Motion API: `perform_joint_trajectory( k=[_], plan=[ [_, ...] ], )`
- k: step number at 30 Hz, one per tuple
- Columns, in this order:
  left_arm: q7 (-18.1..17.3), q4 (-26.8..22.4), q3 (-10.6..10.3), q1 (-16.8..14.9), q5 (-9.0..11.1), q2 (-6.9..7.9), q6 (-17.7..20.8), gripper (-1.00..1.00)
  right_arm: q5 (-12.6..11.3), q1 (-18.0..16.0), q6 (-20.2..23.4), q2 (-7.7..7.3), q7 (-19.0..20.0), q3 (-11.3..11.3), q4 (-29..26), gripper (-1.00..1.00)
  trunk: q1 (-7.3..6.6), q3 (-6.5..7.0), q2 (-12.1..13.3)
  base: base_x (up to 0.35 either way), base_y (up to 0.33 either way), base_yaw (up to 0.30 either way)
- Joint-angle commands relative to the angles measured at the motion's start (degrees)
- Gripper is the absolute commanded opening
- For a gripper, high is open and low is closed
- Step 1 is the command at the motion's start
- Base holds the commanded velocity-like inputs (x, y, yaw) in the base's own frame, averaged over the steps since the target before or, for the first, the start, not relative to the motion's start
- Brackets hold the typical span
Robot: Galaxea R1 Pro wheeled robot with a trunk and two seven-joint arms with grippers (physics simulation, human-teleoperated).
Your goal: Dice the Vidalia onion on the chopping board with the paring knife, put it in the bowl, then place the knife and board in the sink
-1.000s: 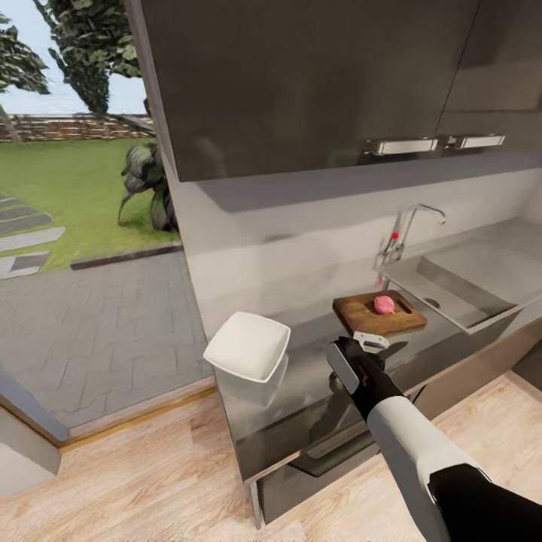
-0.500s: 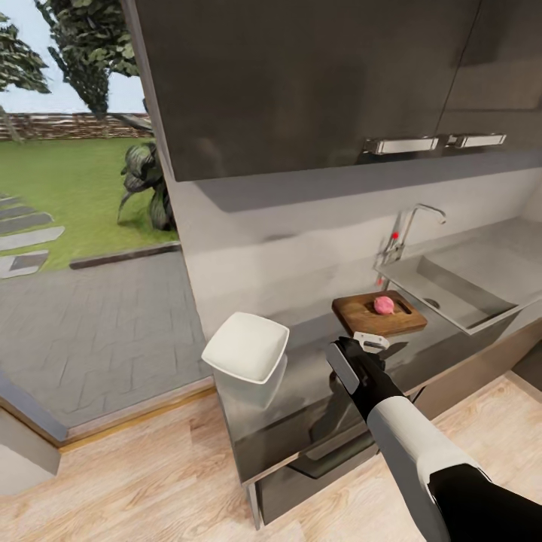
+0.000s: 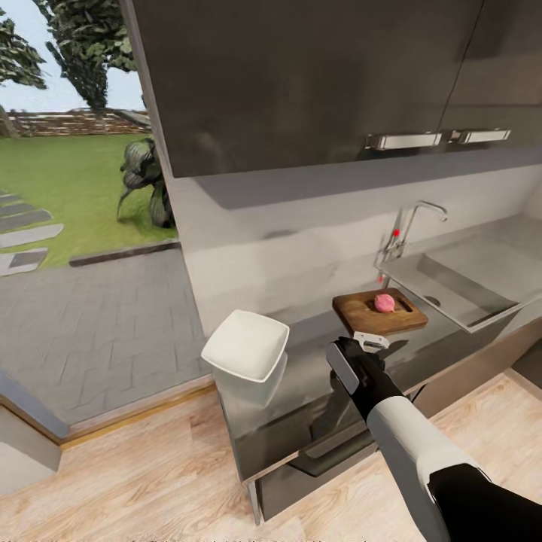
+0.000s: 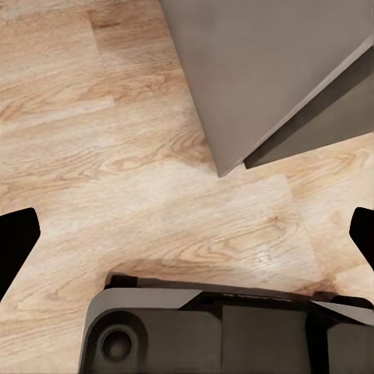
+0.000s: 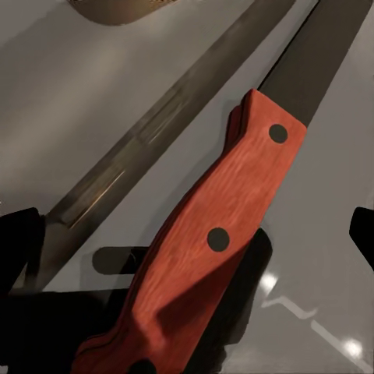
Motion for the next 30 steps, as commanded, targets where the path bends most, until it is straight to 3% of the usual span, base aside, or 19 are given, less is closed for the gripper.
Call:
perform_joint_trajectory(
  k=[1, 19, 20, 24, 30],
  plan=[
    [0.34, -0.06, -0.15, 0.02, 0.37, 0.03, -0.15, 1.0, -0.4, -0.03, 0.79, -0.08, -0.44, 0.17, 0.24, 1.0, 0.05, -0.21, -0.08, 0.0, 0.0, 0.0],
    [0.34, -0.03, -0.14, 0.01, 0.37, 0.03, -0.15, 1.0, -0.49, -0.03, 0.87, -0.08, -0.36, 0.14, 0.67, 1.0, 0.05, -1.33, -0.08, 0.0, 0.0, 0.0],
    [0.34, 0.31, -0.16, 0.07, 0.28, 0.03, -0.24, 1.0, -0.11, -0.02, 0.88, 0.28, -0.75, 0.14, -1.99, 1.0, 0.05, -1.32, -0.08, 0.0, 0.0, 0.0],
    [0.34, 0.32, -0.14, 0.07, 0.28, 0.03, -0.24, 1.0, 1.67, -0.01, 0.45, 0.93, -1.15, 0.14, -1.22, 1.0, 0.05, -1.32, -0.08, 0.0, 0.0, 0.0],
    [0.34, 0.32, -0.16, 0.07, 0.28, 0.03, -0.24, 1.0, 0.52, -0.02, -0.19, -0.13, -1.15, 0.22, -1.33, 1.0, 0.05, -1.32, -0.08, 0.0, 0.0, 0.0]
  ],
)
